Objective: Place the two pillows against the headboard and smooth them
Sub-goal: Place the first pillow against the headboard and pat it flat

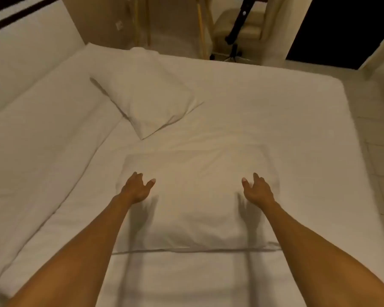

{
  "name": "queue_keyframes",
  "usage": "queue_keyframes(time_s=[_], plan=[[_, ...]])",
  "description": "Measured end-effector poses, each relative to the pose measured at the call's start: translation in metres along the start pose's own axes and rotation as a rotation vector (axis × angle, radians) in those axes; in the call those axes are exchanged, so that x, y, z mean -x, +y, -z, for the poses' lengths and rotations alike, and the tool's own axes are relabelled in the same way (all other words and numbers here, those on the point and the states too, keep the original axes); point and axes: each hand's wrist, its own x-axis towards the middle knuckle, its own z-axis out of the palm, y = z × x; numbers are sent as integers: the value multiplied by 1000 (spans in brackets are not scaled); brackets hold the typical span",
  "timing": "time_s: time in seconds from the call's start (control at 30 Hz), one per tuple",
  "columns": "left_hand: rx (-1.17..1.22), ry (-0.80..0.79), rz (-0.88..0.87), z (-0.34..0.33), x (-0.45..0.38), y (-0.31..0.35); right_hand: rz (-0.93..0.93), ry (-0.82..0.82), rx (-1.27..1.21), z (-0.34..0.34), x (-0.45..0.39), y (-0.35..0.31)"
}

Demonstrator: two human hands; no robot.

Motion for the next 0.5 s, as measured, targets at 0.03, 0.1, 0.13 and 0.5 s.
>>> queue_keyframes(time_s=[0.03,0.1,0.13,0.5], plan=[[-2,-8,15,-6,-9,-3,-27,6,7,-5,-7,6],[-6,-13,42,-18,-33,-14,-64,18,12,-18,-26,20],[-3,-15,50,-23,-42,-19,-83,10,4,-23,-32,25],[153,127,207,-64,-95,-58,-233,22,-143,-71,-78,58]])
